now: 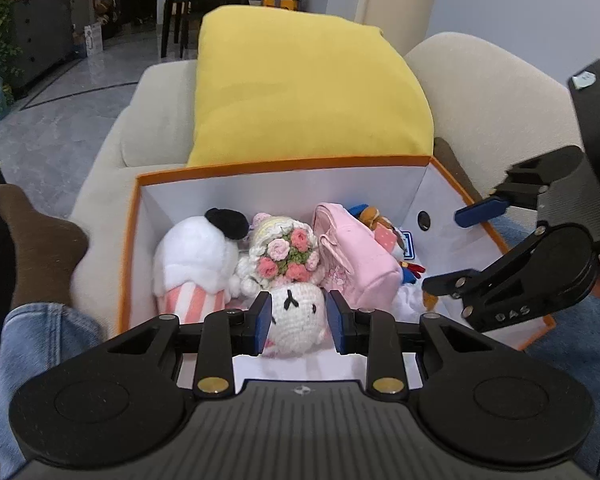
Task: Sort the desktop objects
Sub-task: 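Release the pink bag with left tool while right tool releases the bear in the box, then lower left tool onto the dark grey box and close on it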
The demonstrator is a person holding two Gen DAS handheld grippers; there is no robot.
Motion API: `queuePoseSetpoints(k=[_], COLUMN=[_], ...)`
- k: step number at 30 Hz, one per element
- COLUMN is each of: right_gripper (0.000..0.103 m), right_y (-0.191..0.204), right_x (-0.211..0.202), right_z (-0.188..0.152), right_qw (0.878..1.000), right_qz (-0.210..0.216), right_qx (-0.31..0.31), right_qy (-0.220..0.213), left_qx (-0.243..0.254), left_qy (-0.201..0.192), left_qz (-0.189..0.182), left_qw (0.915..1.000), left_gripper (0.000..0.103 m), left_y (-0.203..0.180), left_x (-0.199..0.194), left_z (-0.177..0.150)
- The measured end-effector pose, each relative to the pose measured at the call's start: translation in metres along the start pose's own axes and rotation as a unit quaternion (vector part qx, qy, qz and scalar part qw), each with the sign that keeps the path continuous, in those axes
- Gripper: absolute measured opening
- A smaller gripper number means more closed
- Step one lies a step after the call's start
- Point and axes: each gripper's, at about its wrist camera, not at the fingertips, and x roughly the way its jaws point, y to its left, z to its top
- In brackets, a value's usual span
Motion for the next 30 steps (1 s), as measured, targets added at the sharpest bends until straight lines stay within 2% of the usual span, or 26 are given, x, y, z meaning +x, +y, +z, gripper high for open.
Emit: queuePoseSetpoints(k=[6, 13, 21, 26, 30], right_gripper=[0.071, 0.071, 0.070, 0.067, 0.067], right_y=[0.008, 0.027, 0.042, 0.052, 0.071], right_x=[-0.035, -0.068, -0.103, -0.110, -0.111], right_z=[-0.022, -0.065, -0.139, -0.180, -0.196], right_qw=[0.996, 0.986, 0.960, 0.938, 0.933], right_qz=[0.004, -0.004, -0.010, 0.023, 0.036], right_qx=[0.080, 0.156, 0.261, 0.329, 0.342], right_qy=[-0.038, -0.065, -0.096, -0.106, -0.107], left_qx=[0.009, 0.019, 0.017, 0.004, 0.003], left_qy=[-0.011, -0.022, -0.029, -0.016, 0.000], left_qz=[0.002, -0.014, -0.028, -0.038, -0.032], left_qw=[0.9999, 0.9995, 0.9991, 0.9992, 0.9995], left_gripper=[0.034, 0.034, 0.034, 0.034, 0.034], left_y=[-0.010, -0.029, -0.044, -0.045, -0.045], left_x=[-0.033, -0.070, -0.101, -0.110, -0.110], left_z=[-0.014, -0.038, -0.073, -0.094, -0.108])
